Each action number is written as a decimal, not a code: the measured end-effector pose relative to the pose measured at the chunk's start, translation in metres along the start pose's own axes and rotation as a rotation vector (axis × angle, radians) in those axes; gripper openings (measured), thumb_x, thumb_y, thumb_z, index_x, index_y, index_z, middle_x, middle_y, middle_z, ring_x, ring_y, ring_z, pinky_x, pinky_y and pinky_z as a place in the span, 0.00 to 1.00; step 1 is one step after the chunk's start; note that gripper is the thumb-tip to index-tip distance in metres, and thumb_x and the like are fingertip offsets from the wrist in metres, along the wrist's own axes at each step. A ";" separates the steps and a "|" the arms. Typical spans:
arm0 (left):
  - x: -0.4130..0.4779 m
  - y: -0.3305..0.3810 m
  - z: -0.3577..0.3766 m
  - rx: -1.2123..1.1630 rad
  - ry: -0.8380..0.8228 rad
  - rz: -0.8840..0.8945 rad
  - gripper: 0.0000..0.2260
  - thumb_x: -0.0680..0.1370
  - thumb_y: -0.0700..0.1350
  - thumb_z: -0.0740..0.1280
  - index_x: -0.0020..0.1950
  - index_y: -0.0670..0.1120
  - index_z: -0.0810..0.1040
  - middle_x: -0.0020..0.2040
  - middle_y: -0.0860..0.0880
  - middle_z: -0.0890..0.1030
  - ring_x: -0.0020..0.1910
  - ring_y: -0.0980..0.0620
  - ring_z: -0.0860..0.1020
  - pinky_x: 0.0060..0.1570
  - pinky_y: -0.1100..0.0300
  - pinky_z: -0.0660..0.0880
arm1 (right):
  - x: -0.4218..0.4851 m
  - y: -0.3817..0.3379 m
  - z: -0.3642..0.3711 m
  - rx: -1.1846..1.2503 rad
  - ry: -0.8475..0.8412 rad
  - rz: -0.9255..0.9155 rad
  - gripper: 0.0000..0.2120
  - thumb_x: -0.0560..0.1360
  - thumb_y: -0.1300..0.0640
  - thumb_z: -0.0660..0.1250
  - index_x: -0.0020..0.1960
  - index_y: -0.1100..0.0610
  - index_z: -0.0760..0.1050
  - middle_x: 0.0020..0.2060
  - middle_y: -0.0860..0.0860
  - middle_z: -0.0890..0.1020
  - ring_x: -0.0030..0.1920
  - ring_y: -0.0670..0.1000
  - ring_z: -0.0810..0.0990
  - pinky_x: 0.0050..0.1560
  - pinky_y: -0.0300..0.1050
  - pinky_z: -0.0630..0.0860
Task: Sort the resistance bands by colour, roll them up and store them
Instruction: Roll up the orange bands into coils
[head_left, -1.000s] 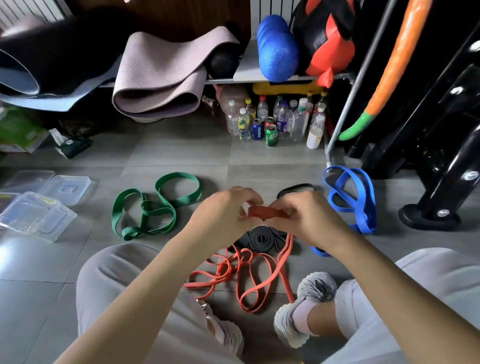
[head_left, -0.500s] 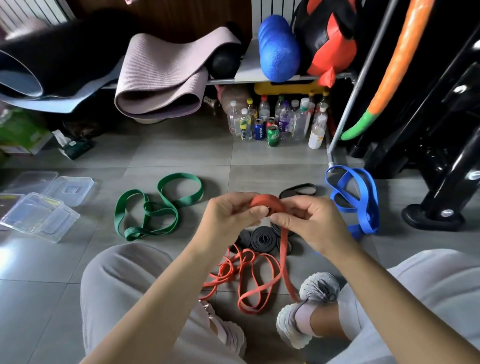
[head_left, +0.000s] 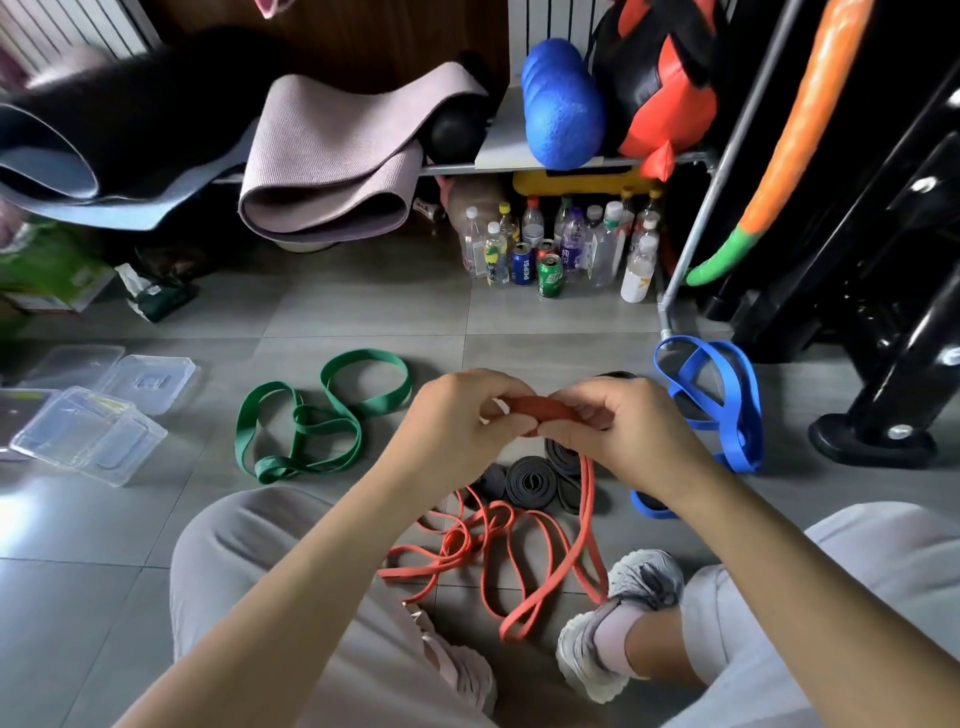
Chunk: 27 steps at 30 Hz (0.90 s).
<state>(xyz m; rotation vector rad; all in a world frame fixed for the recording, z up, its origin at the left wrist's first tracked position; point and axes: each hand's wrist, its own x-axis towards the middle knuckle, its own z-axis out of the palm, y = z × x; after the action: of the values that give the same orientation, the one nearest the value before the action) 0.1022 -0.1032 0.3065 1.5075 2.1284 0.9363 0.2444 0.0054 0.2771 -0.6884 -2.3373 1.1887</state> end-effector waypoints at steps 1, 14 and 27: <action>0.000 -0.004 0.001 -0.129 0.034 -0.033 0.08 0.72 0.39 0.71 0.48 0.51 0.81 0.38 0.55 0.82 0.37 0.52 0.80 0.43 0.57 0.77 | 0.000 -0.001 0.000 0.043 0.010 0.017 0.07 0.68 0.56 0.75 0.45 0.48 0.82 0.30 0.35 0.81 0.35 0.38 0.80 0.40 0.33 0.75; -0.011 -0.015 0.017 -0.964 0.012 -0.299 0.07 0.73 0.37 0.67 0.51 0.43 0.79 0.38 0.49 0.82 0.34 0.56 0.77 0.35 0.65 0.75 | -0.006 -0.002 0.011 0.316 0.074 0.094 0.14 0.69 0.63 0.73 0.38 0.43 0.80 0.33 0.43 0.84 0.36 0.44 0.82 0.41 0.40 0.80; 0.009 0.007 -0.025 -0.018 -0.089 -0.002 0.07 0.72 0.45 0.72 0.48 0.54 0.83 0.41 0.51 0.84 0.41 0.44 0.81 0.47 0.48 0.78 | 0.002 -0.017 -0.013 0.187 -0.031 0.040 0.11 0.67 0.57 0.75 0.38 0.41 0.80 0.31 0.41 0.83 0.33 0.41 0.80 0.42 0.42 0.79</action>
<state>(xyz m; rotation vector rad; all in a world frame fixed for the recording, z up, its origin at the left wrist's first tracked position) 0.0882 -0.1013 0.3298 1.5097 2.0532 0.8690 0.2461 0.0065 0.2982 -0.6585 -2.2103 1.4235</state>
